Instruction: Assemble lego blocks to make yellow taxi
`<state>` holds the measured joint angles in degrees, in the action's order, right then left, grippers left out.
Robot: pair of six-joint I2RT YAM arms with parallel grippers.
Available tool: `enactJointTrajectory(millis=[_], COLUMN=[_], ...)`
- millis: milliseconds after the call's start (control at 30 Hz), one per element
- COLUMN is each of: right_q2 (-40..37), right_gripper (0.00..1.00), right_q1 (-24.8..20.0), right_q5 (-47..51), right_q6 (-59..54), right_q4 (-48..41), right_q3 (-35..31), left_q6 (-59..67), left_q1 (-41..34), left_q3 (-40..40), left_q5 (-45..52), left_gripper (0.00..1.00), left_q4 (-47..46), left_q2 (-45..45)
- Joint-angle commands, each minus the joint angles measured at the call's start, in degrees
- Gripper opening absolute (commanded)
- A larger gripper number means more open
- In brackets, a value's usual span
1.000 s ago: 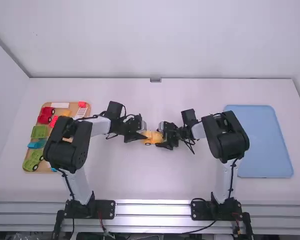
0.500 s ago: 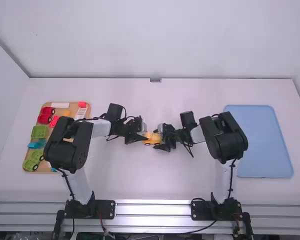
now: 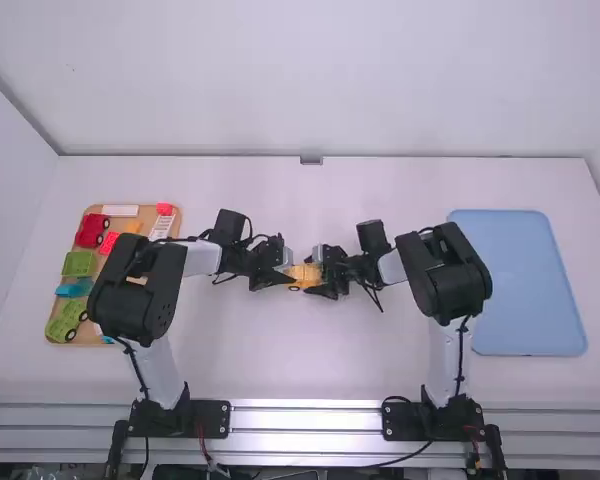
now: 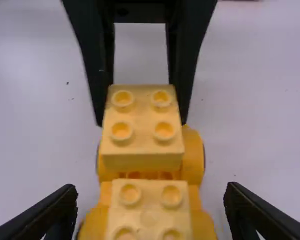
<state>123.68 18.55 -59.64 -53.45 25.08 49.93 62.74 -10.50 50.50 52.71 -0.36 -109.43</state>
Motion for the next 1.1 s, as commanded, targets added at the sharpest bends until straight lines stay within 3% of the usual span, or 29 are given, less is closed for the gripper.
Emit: enactJointTrajectory(millis=[0, 567, 800, 1067], right_q2=[1.7, 1.7, 1.7, 1.7], right_gripper=[0.79, 0.73, 0.52, 0.51], right_q1=[-0.1, 0.0, 0.6, -0.1], right_q5=[-1.0, 0.6, 4.0, 4.0], right_q6=[1.2, -2.0, -4.7, -10.1], right_q4=[-0.2, -3.5, -6.7, -15.3], right_q3=[1.3, 1.0, 1.4, 3.9], left_q6=[-0.3, -0.3, -0.3, -0.3], left_q1=[-0.2, -0.4, -0.7, -0.8], left_q3=[-0.3, -0.3, -0.3, -0.3], left_q5=[1.7, 2.3, 0.4, 0.4], left_gripper=[0.02, 0.02, 0.02, 0.02], left_q4=[-0.5, -1.3, -1.5, -1.6], left_q2=[-0.4, -0.4, -0.4, -0.4])
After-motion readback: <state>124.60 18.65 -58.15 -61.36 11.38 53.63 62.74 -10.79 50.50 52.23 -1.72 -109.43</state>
